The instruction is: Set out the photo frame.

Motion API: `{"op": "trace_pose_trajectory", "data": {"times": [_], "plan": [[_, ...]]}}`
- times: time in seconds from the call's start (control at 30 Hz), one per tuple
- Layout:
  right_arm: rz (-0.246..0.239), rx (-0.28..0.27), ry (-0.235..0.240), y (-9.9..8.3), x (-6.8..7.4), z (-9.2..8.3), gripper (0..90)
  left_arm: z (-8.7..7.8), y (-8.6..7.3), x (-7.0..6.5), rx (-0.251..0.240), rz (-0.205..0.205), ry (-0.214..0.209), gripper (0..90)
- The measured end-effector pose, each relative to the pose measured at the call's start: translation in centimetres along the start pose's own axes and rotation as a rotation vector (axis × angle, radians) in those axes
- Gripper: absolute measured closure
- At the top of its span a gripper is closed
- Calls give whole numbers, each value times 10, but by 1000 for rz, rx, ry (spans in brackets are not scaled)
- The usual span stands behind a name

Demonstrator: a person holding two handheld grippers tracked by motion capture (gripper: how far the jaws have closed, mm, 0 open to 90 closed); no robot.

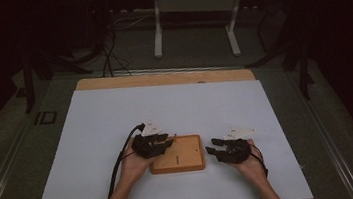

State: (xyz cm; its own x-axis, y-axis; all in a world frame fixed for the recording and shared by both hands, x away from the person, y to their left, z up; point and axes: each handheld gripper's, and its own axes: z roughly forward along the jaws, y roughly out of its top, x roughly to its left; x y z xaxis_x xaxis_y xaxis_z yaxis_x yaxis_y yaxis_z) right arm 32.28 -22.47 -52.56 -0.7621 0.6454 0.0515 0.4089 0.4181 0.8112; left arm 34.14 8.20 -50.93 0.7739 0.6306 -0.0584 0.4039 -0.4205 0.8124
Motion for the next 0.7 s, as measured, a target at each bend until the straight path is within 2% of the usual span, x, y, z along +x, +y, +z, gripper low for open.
{"op": "trace_pose_trajectory", "data": {"times": [0.1,0.2,0.53,0.63,0.7], "plan": [[7,-4,10,0,-1,-1,587,5,2,-2,-12,3,-12,695],[2,-3,16,0,-1,-1,587,11,4,-2,2,13,-10,726],[-1,-3,29,0,-2,-1,604,24,6,1,3,-3,-24,830],[-3,-5,34,0,-1,-1,608,24,6,0,2,15,-18,839],[-4,-6,37,1,-1,0,608,25,6,0,-2,23,-30,841]]}}
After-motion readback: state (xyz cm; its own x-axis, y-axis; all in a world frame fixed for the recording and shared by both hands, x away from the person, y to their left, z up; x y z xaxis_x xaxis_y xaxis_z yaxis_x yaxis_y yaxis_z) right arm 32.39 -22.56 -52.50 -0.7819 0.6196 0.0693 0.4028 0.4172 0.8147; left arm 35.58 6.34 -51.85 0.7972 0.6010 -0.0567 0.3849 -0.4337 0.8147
